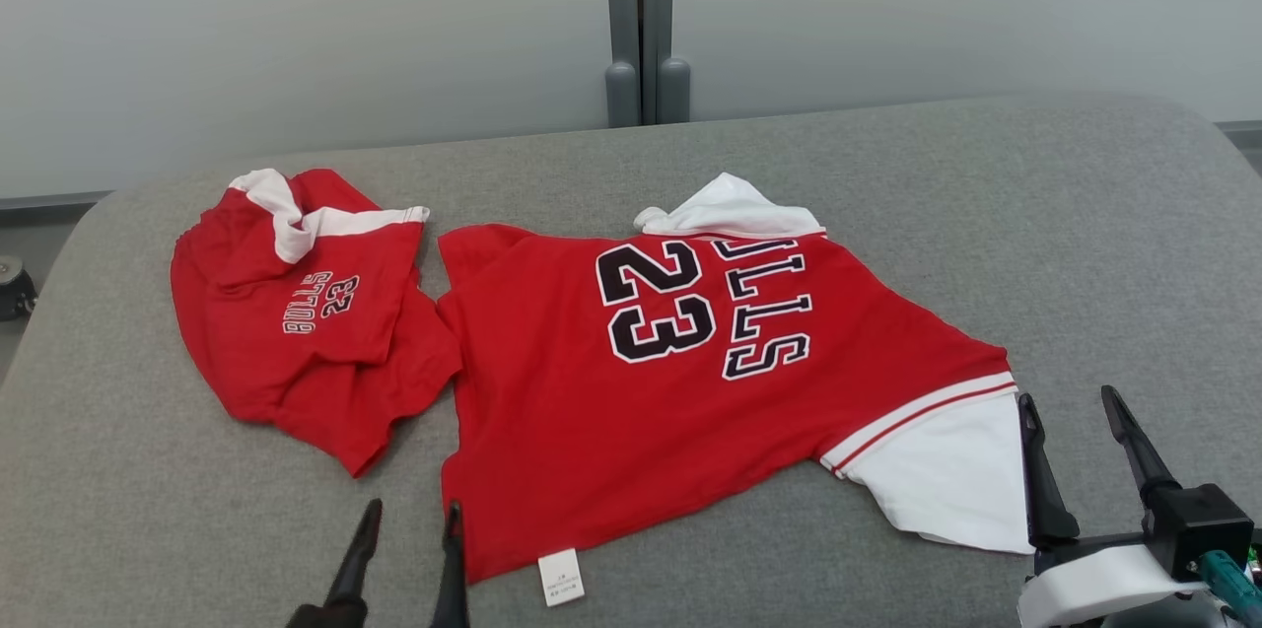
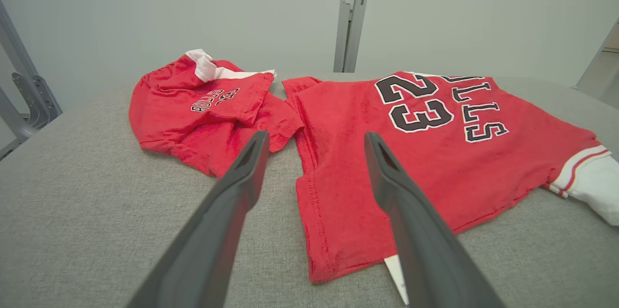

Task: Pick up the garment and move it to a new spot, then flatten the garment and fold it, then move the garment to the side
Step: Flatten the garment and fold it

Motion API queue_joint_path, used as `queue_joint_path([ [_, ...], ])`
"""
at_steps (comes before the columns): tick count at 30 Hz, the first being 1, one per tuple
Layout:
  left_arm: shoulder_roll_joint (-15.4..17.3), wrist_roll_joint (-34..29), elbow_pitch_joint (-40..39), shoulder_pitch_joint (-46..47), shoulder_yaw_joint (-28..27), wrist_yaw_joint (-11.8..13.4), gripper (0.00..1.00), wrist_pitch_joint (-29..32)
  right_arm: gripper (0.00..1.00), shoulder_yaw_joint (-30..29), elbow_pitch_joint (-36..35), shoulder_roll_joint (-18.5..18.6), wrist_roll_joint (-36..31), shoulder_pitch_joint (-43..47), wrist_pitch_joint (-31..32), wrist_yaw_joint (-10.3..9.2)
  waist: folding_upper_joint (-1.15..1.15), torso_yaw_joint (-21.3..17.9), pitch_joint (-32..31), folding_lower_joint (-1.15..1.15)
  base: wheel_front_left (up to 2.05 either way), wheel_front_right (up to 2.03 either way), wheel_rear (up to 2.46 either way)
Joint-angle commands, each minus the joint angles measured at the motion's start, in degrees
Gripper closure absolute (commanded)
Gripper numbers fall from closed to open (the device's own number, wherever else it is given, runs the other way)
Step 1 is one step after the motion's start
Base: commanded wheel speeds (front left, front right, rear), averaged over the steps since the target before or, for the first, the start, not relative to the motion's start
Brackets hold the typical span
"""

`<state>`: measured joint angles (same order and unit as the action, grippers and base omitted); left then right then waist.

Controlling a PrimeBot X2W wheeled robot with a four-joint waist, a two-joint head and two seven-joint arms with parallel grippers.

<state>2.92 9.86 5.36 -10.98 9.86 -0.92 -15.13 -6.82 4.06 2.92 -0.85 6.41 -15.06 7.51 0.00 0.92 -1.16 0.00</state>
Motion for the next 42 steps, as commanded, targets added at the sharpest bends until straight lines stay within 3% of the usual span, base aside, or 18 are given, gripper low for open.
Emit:
queue_joint_path([
  [1, -0.01, -0.49, 1.53, 1.16, 1.25, 0.65, 0.00, -0.04, 0.00, -0.48, 0.75, 0.68, -0.46, -0.53, -0.21, -0.04, 0.00, -0.19, 0.14, 0.00, 0.00, 0.00, 0.00],
  [4, 0.04, -0.97, 5.58, 3.14, 3.96, 1.18, 0.00, 2.58, 0.00, 0.85, 4.24, 2.71, -1.22, -1.35, 2.60, -0.04, 0.00, -0.53, 0.45, 0.00, 0.00, 0.00, 0.00],
  [8, 0.08, -1.69, 8.48, 4.72, 6.66, 2.20, 0.00, 11.10, 0.00, 2.92, 5.90, 5.44, -0.61, -2.49, 12.51, -0.07, 0.00, -1.05, 1.26, 0.00, 0.00, 0.00, 0.00],
  [13, 0.55, -2.27, 9.03, 6.57, 8.74, 2.45, 0.00, 22.01, 0.00, 4.47, 6.50, 7.61, 0.60, -3.86, 24.35, -0.07, 0.00, -1.88, 3.42, 0.00, 0.00, 0.00, 0.00],
  [19, 0.46, -2.16, 7.04, 7.39, 9.13, 4.93, 0.00, 28.18, 0.00, 6.38, 7.60, 8.82, 2.11, -6.05, 31.77, -0.07, 0.00, -2.35, 5.67, 0.00, 0.00, 0.00, 0.00],
  [27, 1.01, -2.72, 7.83, 8.45, 9.45, 6.87, 0.00, 31.85, 0.00, 9.55, 9.80, 9.68, 3.87, -8.37, 36.25, -0.07, 0.00, -1.76, 7.84, 0.00, 0.00, 0.00, 0.00],
  [42, 3.11, -3.02, 9.60, 10.53, 9.06, 7.83, 0.00, 31.43, 0.00, 9.22, 13.24, 8.86, 3.61, -10.02, 35.49, -0.07, 0.00, -1.67, 9.46, 0.00, 0.00, 0.00, 0.00],
])
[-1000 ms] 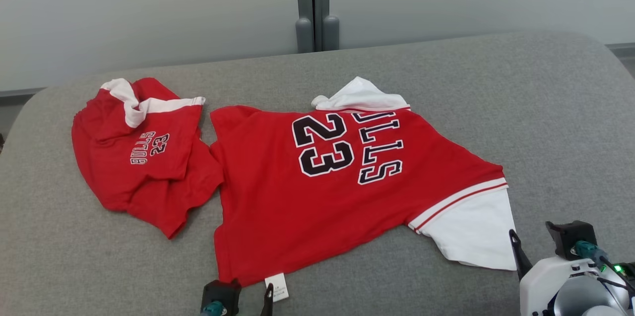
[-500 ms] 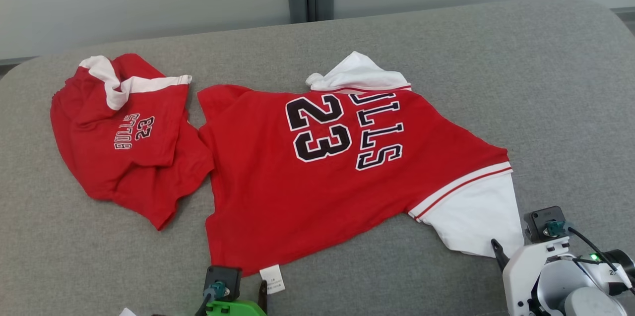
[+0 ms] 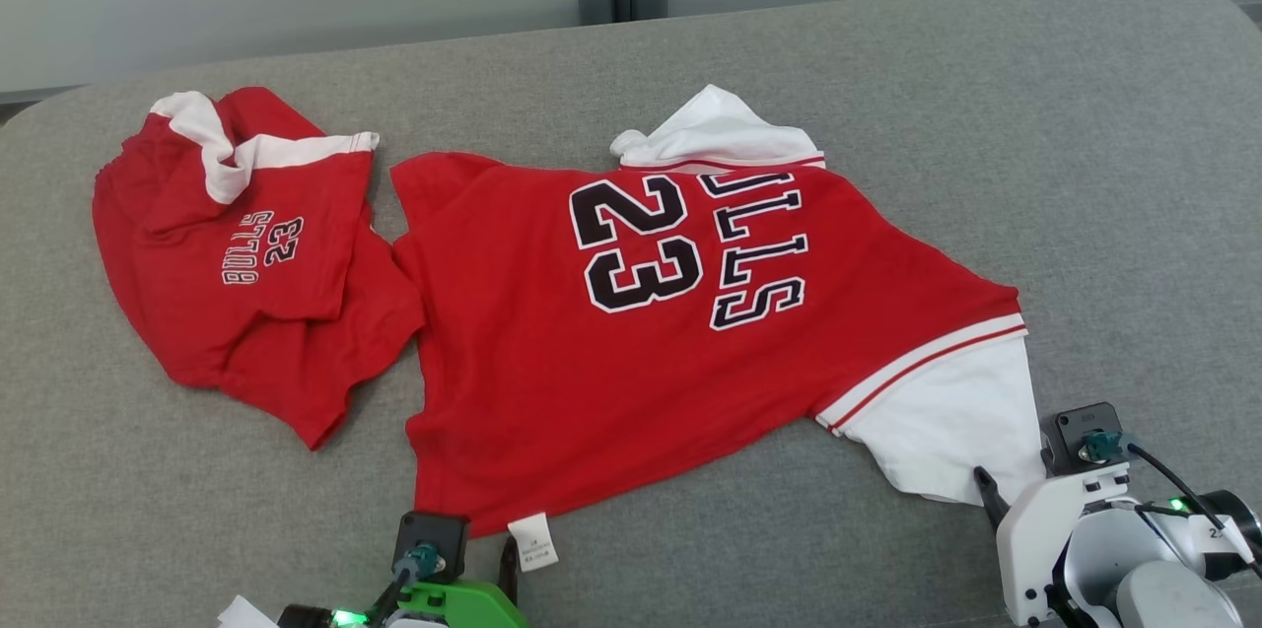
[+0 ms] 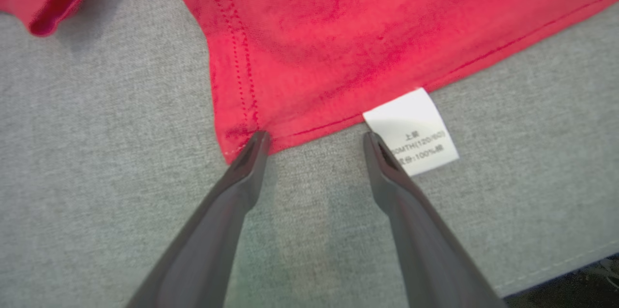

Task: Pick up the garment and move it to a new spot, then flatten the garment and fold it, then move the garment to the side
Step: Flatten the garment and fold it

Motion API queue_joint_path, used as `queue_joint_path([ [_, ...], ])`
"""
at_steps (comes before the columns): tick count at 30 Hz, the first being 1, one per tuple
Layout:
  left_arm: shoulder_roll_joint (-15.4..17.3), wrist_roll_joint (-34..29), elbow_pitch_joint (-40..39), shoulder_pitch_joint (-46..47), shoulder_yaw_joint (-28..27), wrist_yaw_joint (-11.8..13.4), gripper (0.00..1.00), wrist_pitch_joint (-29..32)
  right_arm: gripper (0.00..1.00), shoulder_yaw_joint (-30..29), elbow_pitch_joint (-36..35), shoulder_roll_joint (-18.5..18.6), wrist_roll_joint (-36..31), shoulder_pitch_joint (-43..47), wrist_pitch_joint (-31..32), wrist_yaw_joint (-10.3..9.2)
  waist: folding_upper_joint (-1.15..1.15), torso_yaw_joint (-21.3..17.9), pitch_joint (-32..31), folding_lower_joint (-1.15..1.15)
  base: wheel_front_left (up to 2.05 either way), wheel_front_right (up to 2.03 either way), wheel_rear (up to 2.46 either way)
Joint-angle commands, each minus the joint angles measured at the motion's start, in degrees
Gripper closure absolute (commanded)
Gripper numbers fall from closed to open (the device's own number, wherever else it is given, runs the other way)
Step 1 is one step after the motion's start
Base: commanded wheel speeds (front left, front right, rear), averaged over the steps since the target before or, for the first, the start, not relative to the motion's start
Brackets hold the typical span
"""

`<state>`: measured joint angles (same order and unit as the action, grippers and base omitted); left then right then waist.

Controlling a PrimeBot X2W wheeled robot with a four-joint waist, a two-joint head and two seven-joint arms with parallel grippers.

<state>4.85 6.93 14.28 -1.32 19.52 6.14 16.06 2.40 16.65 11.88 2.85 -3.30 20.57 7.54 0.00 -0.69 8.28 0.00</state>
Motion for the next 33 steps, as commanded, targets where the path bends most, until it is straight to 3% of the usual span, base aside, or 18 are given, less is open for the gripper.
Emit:
queue_joint_path([
  [1, 1.23, -0.13, 0.29, 0.91, -0.53, 0.71, 0.00, 0.15, 0.00, -0.08, 0.77, -0.11, -0.10, -0.32, -0.18, -0.10, 0.00, -0.09, 0.02, 0.00, 0.00, 0.00, 0.00],
  [12, 2.73, 0.40, -6.37, -0.84, 0.27, 0.28, 0.00, 2.93, 0.00, -0.62, 1.46, -0.58, -0.08, -0.08, -1.18, -0.10, 0.00, -0.21, 0.03, 0.00, 0.00, 0.00, 0.00],
  [22, 3.05, 0.64, -1.68, 2.28, 0.75, -0.28, 0.00, 3.54, 0.00, 1.48, 3.60, -0.93, 1.06, -1.45, 0.86, -0.08, 0.00, -0.67, 1.97, 0.00, 0.00, 0.00, 0.00],
  [23, 3.01, 0.78, -1.15, 2.53, 0.86, -0.47, 0.00, 3.58, 0.05, 1.84, 4.04, -0.94, 1.33, -1.51, 1.44, -0.06, 0.00, -0.74, 2.01, 0.00, 0.00, 0.00, 0.00],
  [24, 2.96, 0.86, -0.45, 2.75, 1.05, -0.66, 0.29, 3.76, 0.96, 2.45, 4.35, -0.88, 1.72, -1.58, 1.68, -0.05, 0.00, -0.80, 2.02, 0.00, 0.00, 0.00, 0.00],
  [26, 2.83, 1.45, 0.56, 2.82, 1.26, -1.11, 1.00, 3.54, 1.00, 3.25, 4.51, -0.74, 2.55, -1.55, 1.61, -0.06, 0.00, -0.92, 1.79, 0.00, 0.00, 0.00, 0.00],
  [33, 2.92, 4.64, -4.65, 0.66, -0.67, -1.11, 1.00, 0.77, 1.00, -1.57, -4.65, -1.92, 8.89, -0.28, -4.55, -0.10, 0.00, -0.85, -1.05, 0.00, 0.00, 0.00, 0.00],
])
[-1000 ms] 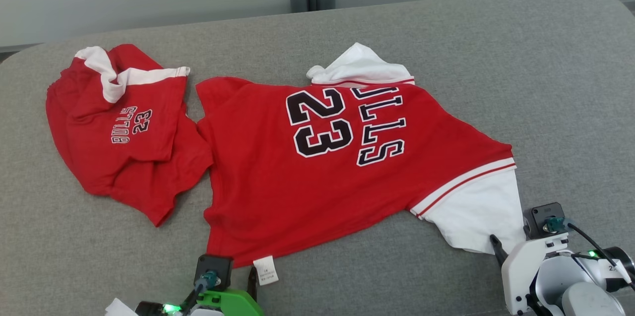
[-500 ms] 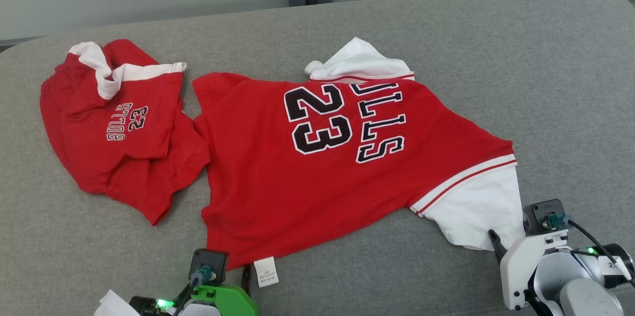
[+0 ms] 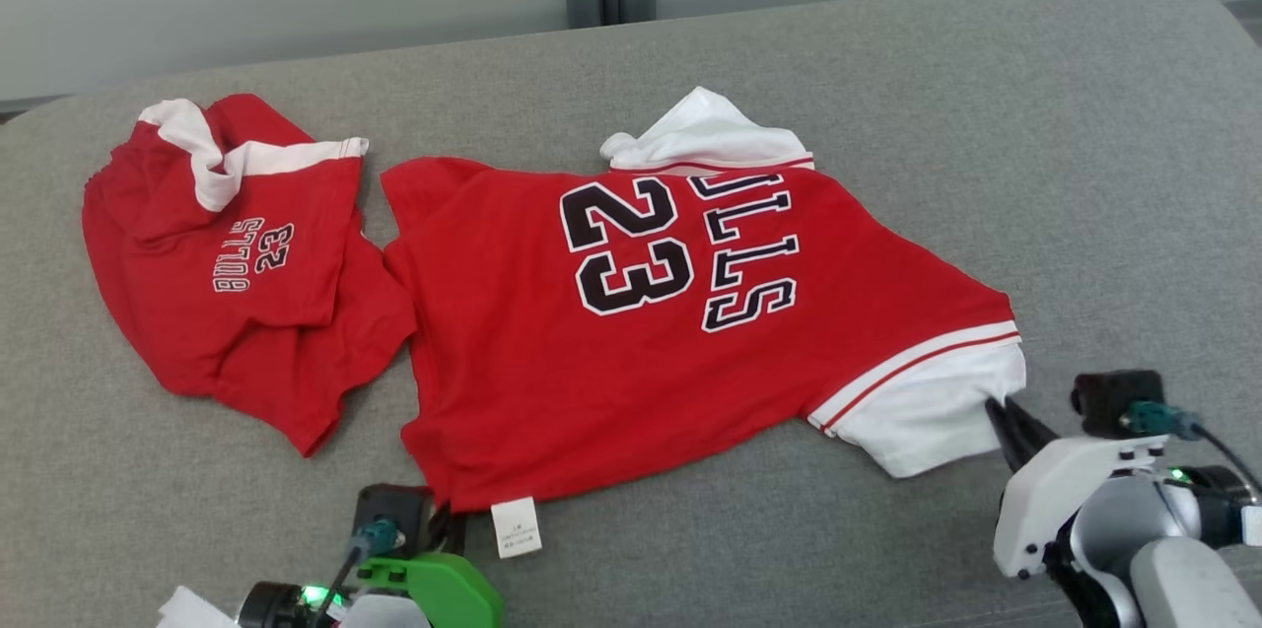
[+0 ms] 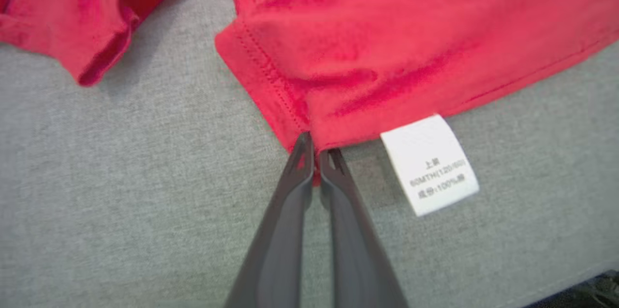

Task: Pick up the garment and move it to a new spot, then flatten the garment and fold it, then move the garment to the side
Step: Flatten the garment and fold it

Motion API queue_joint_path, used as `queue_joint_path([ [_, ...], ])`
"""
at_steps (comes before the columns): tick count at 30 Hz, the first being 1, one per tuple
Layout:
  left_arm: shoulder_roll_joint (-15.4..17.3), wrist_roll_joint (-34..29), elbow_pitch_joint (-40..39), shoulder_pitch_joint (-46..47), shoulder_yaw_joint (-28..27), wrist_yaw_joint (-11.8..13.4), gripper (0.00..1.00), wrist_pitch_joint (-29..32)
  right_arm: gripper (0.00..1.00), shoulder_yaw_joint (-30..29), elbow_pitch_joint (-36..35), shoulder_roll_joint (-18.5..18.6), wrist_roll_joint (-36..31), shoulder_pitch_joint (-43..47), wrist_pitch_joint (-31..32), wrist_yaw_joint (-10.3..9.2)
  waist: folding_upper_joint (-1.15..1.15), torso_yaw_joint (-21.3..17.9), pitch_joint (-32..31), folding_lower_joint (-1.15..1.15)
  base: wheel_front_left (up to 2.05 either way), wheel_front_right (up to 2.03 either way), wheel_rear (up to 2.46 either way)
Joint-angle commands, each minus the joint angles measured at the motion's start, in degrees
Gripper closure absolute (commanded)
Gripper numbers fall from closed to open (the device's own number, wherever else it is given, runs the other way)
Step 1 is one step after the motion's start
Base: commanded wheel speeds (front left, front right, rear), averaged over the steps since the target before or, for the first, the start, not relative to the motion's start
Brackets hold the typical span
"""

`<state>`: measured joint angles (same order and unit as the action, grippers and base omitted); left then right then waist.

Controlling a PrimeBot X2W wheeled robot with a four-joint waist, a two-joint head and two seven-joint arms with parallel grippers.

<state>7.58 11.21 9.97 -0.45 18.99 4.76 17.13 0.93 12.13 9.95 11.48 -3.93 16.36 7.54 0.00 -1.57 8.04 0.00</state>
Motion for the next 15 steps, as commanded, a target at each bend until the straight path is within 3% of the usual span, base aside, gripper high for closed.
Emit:
queue_joint_path([
  [1, 0.05, 1.17, -2.43, -0.75, -0.65, 0.40, 1.00, -0.69, 1.00, -1.76, -2.62, -0.51, 2.18, 0.91, -1.07, -0.10, 0.00, 0.04, -1.51, 0.00, 0.00, 0.00, 0.00],
  [9, 0.27, 5.43, -30.29, -3.43, -2.32, 0.14, 1.00, 1.98, 1.00, -14.28, -32.03, -3.34, 16.49, 3.00, 0.52, -0.09, 0.00, -0.51, -6.66, 0.00, 0.00, 0.00, 0.00],
  [15, 1.91, 6.07, -44.65, 3.50, -2.46, -1.81, 1.00, 6.27, 1.00, -21.33, -46.17, -5.13, 20.32, -3.10, 4.05, -0.06, 0.00, -1.24, -8.46, 0.00, 0.00, 0.00, 0.00],
])
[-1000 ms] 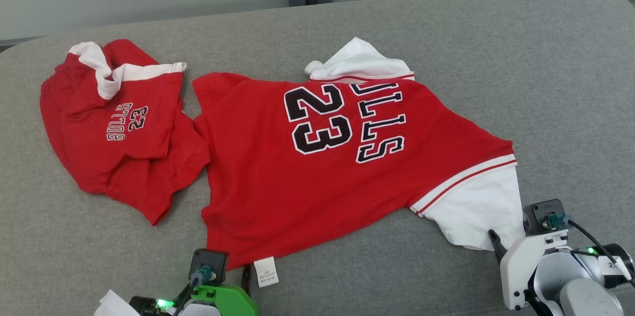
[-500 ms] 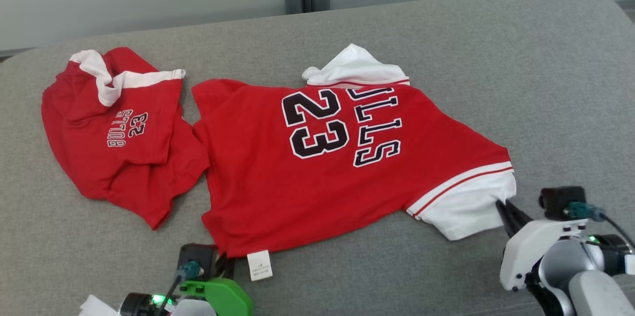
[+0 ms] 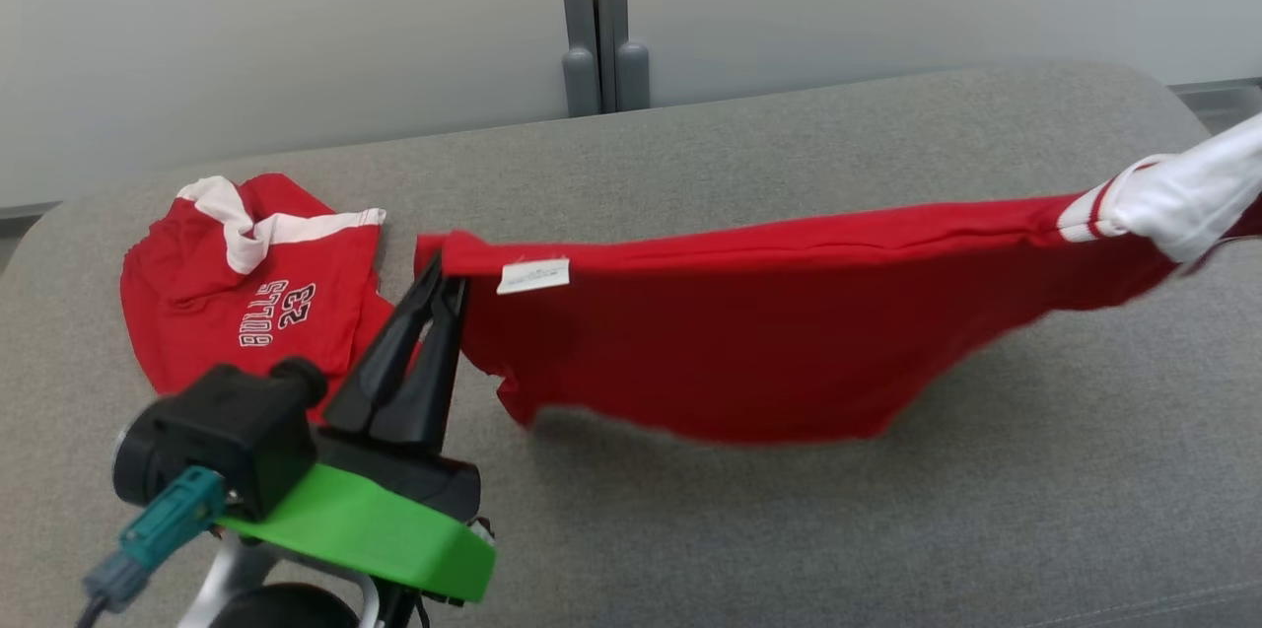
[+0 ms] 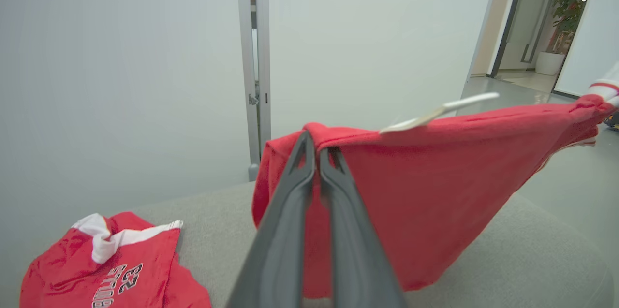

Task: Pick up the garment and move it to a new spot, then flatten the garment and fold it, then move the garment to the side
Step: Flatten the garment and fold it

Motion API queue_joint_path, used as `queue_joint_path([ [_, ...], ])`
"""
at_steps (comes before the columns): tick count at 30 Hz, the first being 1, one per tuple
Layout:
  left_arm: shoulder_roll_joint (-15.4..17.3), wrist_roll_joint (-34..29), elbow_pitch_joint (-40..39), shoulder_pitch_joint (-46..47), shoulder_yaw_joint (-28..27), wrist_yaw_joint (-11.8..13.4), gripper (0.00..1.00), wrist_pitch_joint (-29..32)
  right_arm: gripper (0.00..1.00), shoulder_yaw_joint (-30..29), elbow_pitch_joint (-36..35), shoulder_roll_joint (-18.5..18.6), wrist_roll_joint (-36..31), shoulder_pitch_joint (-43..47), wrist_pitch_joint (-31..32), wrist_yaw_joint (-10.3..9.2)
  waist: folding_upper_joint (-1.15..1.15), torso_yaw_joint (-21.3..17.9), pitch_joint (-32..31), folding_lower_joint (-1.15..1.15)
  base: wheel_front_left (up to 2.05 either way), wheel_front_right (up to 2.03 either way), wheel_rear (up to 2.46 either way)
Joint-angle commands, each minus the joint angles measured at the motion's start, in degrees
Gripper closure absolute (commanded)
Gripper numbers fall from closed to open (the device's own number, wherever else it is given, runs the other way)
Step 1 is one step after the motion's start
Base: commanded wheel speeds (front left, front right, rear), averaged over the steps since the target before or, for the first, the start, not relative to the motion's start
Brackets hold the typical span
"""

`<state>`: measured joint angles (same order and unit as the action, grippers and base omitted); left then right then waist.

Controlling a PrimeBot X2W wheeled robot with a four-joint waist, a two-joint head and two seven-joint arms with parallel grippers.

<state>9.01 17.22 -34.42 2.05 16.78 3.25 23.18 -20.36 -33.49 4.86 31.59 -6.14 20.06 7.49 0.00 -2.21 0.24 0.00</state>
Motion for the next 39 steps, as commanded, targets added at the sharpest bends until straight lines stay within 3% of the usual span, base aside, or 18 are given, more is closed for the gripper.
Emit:
queue_joint_path([
  [1, 0.52, 0.50, -1.64, 2.49, -0.35, -0.65, 1.00, 0.85, 1.00, -0.50, -1.91, -0.08, 0.43, -2.38, 1.01, 0.00, 0.00, -0.85, -0.65, 0.00, 0.00, 0.00, 0.00],
  [5, 1.43, 2.41, -4.93, 10.18, -0.76, -2.71, 1.00, 4.70, 1.00, -2.01, -5.10, 1.08, 0.57, -10.50, 4.54, 0.00, 0.00, -1.98, 0.27, 0.00, 0.00, 0.00, 0.00],
  [9, 2.01, 4.36, -3.90, 19.24, -1.26, -4.54, 1.00, 8.80, 1.00, -1.52, -2.86, 3.52, -0.36, -20.49, 7.46, 0.00, 0.00, -3.35, 3.93, 0.00, 0.00, 0.00, 0.00],
  [14, 2.17, 6.80, 3.56, 31.75, -2.70, -6.18, 1.00, 13.36, 1.00, 1.68, 6.95, 5.68, -1.66, -34.15, 7.64, -0.01, 0.00, -4.38, 13.11, 0.00, 0.00, 0.00, 0.00],
  [19, 2.48, 5.40, 17.24, 48.21, -4.74, -7.38, 1.00, 12.59, 1.00, 5.32, 19.76, 6.70, -4.99, -49.39, 3.80, 0.00, 0.00, -4.11, 23.36, 0.00, 0.00, 0.00, 0.00],
  [25, 0.98, 1.26, 38.74, 69.48, -5.27, -7.84, 1.00, 4.02, 1.00, 7.33, 40.55, 3.30, -9.94, -70.15, -7.27, 0.00, 0.00, -4.46, 32.21, 0.00, 0.00, 0.00, 0.00],
  [30, 0.58, -2.32, 54.68, 82.73, -5.33, -8.13, 1.00, -8.03, 1.00, 5.66, 55.55, 0.26, -12.69, -83.43, -17.73, 0.00, 0.00, -5.17, 36.20, 0.00, 0.00, 0.00, 0.00],
  [35, 0.58, -4.52, 68.50, 88.10, -5.71, -6.77, 1.00, -21.53, 1.00, 11.38, 64.68, -0.40, -11.51, -85.54, -25.77, 0.00, 0.00, -5.89, 36.68, 0.00, 0.00, 0.00, 0.00],
  [39, 0.49, -5.19, 75.29, 83.25, -4.48, -7.66, 1.00, -28.52, 1.00, 16.23, 66.89, 1.88, -6.02, -78.66, -28.20, -0.01, 0.00, -5.68, 34.71, 0.00, 0.00, 0.00, 0.00],
])
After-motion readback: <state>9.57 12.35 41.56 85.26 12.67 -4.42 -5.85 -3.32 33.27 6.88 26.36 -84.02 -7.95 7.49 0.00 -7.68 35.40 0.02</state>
